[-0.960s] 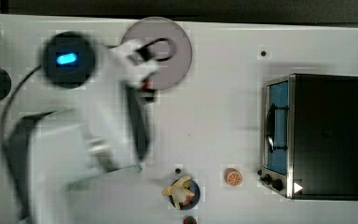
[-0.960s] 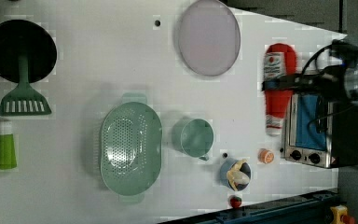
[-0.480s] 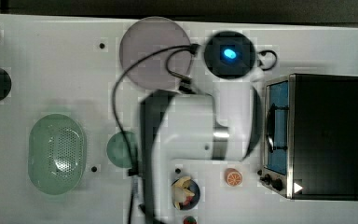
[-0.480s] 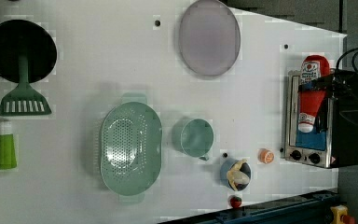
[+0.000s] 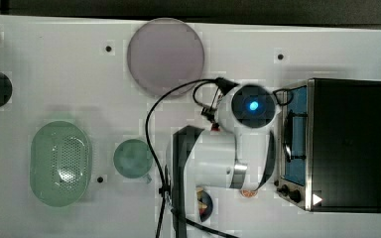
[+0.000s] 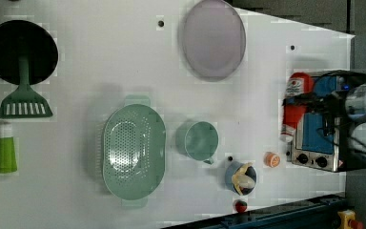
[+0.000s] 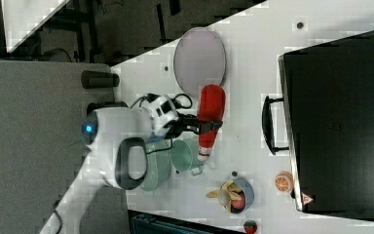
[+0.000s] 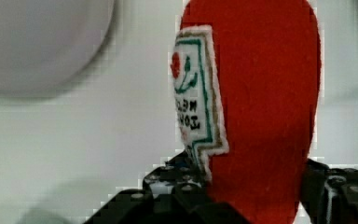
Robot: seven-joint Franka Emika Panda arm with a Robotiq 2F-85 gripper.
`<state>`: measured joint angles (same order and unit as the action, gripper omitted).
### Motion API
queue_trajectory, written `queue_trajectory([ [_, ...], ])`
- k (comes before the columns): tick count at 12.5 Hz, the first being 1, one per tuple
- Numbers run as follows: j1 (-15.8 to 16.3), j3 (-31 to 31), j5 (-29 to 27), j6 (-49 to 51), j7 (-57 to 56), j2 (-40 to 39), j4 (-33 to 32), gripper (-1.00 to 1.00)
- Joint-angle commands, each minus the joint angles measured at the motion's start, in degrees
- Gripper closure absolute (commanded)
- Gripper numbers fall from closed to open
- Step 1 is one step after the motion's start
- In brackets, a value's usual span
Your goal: Pick ketchup from strainer and place it on the table
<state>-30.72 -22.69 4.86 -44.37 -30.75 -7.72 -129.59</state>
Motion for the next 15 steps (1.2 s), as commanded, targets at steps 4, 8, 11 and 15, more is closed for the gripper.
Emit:
queue_trajectory([
  [4, 1.56, -1.59, -0.09, -9.27, -1.64, -8.67, -2.26, -0.13],
  [8, 1.50, -0.75, 0.05, -10.57, -1.59, -13.47, -2.31, -0.19],
  [11, 1.53, -0.53, 0.07, -10.44, -1.51, -13.83, -2.19, -0.80],
  [15, 1.57, -1.35, -0.03, -9.02, -1.51, -8.21, 1.06, -1.00],
])
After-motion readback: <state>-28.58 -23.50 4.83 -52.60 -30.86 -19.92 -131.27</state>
